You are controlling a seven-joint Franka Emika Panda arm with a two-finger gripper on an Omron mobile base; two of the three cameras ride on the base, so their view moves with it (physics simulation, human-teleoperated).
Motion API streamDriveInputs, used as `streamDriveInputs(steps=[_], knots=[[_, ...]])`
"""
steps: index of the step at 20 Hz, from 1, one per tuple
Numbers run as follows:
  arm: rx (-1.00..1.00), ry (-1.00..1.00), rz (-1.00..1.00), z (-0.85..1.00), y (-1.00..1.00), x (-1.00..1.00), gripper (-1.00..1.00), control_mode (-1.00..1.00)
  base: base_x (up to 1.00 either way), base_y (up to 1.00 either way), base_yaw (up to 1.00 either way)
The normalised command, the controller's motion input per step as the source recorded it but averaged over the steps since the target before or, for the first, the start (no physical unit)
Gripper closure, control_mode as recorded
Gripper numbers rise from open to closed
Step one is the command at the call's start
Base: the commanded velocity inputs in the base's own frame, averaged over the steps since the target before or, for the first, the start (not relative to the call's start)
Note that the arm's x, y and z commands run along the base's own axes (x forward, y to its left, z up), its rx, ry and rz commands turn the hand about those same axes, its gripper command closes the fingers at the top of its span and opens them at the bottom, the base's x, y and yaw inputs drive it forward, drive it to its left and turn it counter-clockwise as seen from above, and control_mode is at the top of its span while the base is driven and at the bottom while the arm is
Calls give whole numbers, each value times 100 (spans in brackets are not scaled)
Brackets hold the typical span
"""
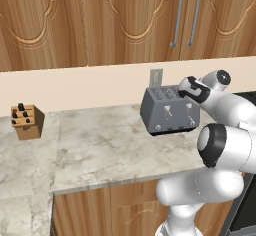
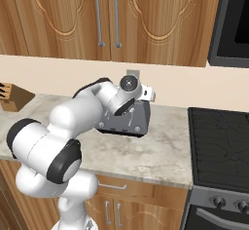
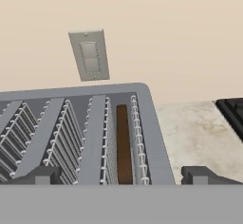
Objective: Start the toaster. Once the lever pops up, take the bread to the plate on the dining counter.
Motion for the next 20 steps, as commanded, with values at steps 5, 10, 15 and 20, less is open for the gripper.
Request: streamDriveInputs(steps=[5, 10, 15, 20], knots=[[0, 0, 0, 0, 0, 0, -100, -100, 0, 0, 0], [0, 0, 0, 0, 0, 0, -100, -100, 0, 0, 0], [0, 0, 0, 0, 0, 0, -100, -100, 0, 0, 0], [0, 0, 0, 0, 0, 0, -100, -100, 0, 0, 0]])
